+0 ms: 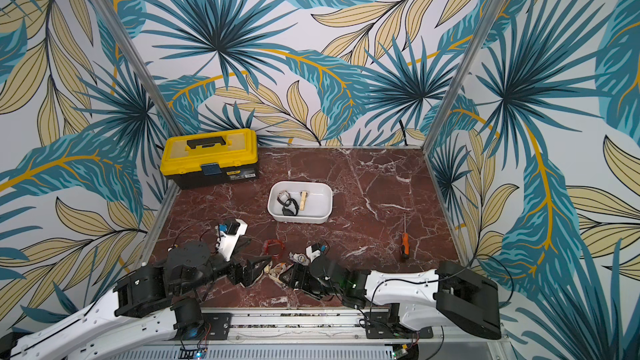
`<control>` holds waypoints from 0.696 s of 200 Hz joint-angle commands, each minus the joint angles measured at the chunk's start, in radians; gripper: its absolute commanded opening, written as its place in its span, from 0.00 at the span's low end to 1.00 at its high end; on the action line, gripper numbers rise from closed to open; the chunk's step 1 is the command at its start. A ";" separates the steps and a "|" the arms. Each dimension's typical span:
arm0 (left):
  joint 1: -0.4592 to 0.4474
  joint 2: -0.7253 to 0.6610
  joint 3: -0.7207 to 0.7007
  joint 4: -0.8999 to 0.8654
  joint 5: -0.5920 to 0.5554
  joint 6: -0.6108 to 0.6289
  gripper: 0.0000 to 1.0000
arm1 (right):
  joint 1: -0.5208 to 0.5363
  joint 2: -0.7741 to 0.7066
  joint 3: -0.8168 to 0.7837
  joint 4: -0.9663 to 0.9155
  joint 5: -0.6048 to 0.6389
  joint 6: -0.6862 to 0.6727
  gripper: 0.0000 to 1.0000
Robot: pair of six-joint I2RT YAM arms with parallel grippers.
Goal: Put the watch into the storage box
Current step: Pick up the watch at the center of the board.
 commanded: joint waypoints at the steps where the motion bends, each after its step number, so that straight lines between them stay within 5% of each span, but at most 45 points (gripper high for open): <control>1: -0.124 -0.002 -0.024 -0.024 -0.151 0.029 1.00 | 0.030 0.054 -0.005 0.117 0.057 0.089 0.88; 46: -0.348 0.005 -0.042 -0.019 -0.406 0.049 1.00 | 0.049 0.096 -0.011 0.136 0.102 0.129 0.83; 139: -0.469 0.022 -0.087 0.055 -0.529 0.109 1.00 | 0.055 0.021 -0.005 0.006 0.188 0.115 0.74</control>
